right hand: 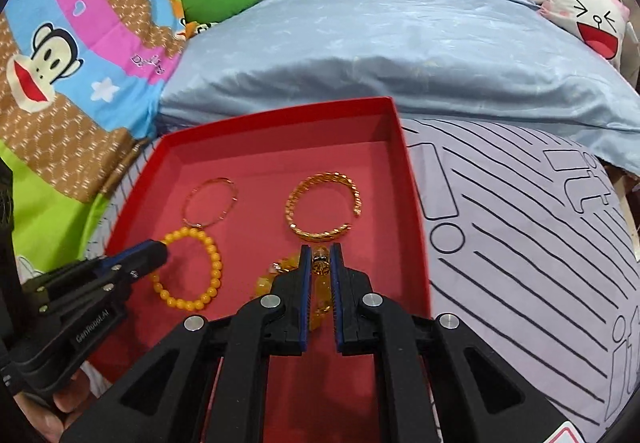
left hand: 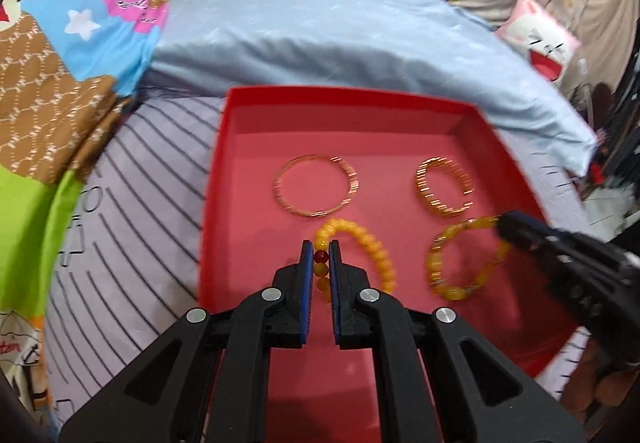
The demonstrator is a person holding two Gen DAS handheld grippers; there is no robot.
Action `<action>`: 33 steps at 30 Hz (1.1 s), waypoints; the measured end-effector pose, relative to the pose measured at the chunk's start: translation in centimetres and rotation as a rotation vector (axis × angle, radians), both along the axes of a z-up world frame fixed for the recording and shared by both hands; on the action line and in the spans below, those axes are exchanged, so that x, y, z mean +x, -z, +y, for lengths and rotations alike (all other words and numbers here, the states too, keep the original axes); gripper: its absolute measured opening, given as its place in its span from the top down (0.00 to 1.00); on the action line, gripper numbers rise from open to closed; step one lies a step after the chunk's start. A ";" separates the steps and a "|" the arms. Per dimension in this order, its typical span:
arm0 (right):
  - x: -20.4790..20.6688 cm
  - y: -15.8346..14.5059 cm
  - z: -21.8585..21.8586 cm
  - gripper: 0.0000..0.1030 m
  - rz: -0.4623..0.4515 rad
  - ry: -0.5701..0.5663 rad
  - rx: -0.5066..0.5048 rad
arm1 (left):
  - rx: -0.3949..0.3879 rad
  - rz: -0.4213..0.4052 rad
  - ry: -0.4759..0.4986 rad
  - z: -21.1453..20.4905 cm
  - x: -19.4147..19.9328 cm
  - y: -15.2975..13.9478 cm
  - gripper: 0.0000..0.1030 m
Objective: Organize jewelry
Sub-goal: 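Carry both bead bracelets into the red tray and open both tools, then grasp the dark red bead bracelet with the left tool while the right tool grasps the black bead bracelet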
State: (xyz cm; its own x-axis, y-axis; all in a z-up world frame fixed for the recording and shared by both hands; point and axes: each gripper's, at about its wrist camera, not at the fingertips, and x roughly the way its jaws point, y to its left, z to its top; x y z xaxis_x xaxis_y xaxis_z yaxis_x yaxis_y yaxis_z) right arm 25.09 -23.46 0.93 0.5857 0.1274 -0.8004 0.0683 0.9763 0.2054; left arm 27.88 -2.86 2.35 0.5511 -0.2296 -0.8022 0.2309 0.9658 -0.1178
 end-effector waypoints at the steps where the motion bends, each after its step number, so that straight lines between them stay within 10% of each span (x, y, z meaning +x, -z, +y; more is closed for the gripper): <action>1: 0.1 0.2 0.1 0.92 0.000 -0.002 -0.016 | 0.012 -0.007 -0.004 0.0 0.1 0.1 0.92; 8: -0.2 0.5 0.0 0.85 -0.022 0.002 -0.065 | 0.097 -0.067 -0.019 -0.4 -0.2 0.2 0.85; 12: -0.5 0.0 -0.5 0.76 -0.038 0.025 -0.046 | 0.122 -0.110 -0.047 -0.1 -0.3 -0.4 0.60; 33: -10.9 -4.0 -0.7 0.75 -0.120 -0.002 -0.021 | 0.097 -0.208 -0.081 3.2 -9.7 -4.9 0.56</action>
State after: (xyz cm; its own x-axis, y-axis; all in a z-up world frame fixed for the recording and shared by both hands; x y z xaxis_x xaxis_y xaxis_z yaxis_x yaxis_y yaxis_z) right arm 14.23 -24.13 4.97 0.6775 0.1125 -0.7268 0.0425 0.9806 0.1913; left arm 18.21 0.39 7.23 0.7203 -0.1053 -0.6856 0.1622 0.9866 0.0189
